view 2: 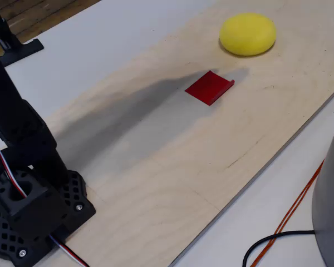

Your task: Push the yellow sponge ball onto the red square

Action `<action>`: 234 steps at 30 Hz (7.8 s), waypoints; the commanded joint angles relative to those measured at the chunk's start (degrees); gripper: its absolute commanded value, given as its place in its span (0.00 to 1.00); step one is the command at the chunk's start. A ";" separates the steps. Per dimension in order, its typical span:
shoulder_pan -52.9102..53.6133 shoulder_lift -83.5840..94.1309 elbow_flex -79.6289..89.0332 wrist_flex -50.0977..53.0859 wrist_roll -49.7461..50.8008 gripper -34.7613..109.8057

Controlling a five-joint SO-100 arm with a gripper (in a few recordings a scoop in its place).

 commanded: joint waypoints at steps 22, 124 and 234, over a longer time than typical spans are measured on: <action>-0.18 -4.22 6.86 -42.28 -29.44 0.38; -4.75 -49.31 -24.61 -45.70 -9.84 0.38; 0.00 -2.72 42.71 -45.79 -0.88 0.38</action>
